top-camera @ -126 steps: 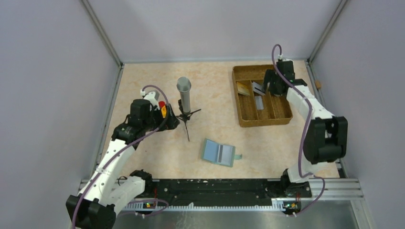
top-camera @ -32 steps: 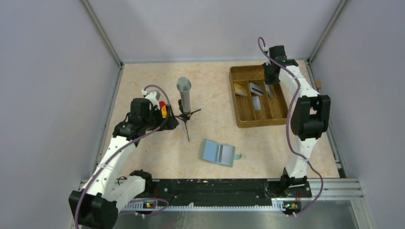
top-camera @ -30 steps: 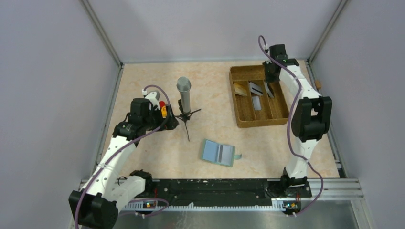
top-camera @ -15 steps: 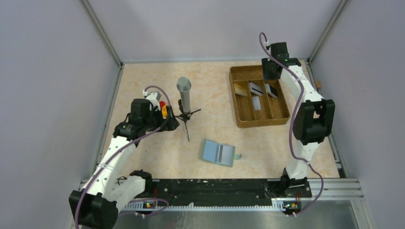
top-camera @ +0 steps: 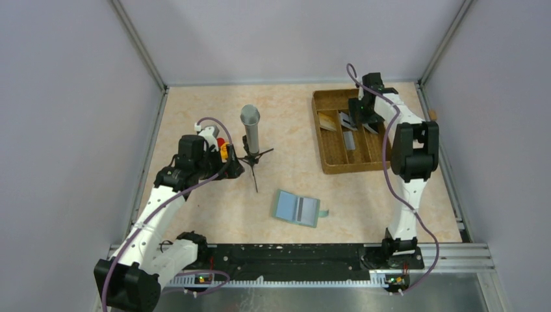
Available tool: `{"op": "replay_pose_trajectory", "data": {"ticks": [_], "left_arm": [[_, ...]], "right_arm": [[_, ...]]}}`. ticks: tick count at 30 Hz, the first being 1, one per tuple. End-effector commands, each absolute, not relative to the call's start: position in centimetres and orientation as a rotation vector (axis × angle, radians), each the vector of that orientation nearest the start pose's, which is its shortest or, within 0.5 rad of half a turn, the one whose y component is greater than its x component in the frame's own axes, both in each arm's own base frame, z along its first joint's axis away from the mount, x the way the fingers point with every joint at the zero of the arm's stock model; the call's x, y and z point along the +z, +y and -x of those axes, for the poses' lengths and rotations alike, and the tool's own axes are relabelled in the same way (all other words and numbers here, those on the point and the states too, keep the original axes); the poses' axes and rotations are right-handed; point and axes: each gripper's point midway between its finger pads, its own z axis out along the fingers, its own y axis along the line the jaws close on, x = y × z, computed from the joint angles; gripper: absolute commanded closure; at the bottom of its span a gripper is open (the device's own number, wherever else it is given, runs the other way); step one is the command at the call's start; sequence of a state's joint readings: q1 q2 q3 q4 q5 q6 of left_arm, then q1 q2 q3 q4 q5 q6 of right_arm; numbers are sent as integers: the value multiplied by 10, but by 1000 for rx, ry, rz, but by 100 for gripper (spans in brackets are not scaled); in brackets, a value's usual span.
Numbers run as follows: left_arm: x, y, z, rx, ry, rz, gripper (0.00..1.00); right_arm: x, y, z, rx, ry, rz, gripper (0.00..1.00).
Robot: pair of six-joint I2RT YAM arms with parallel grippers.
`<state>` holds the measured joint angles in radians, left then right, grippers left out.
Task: Put the credit cards into the card holder
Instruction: Pick up the credit card from the storage box.
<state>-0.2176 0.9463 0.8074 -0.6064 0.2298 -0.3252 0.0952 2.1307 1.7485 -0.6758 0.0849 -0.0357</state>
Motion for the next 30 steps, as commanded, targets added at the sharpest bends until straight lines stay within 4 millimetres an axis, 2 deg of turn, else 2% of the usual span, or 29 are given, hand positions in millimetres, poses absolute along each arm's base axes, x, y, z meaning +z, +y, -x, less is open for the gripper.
{"op": "replay_pose_trajectory", "data": {"ticks": [1,11,22,30], "left_arm": [[167,-111,-255,-546,2311,-16,1],[167,-110,-255,-544,2313,-16,1],[167,-110,-255,-540,2313,-17,1],[167,-110,-255,-539,2313,-17,1]], "right_arm": [[70,35,-501,-42,2607,168,28],[109,51,-497,50,2536,189,32],[123,65,-493,74,2526,240,33],[132,67,-491,50,2519,248,45]]}}
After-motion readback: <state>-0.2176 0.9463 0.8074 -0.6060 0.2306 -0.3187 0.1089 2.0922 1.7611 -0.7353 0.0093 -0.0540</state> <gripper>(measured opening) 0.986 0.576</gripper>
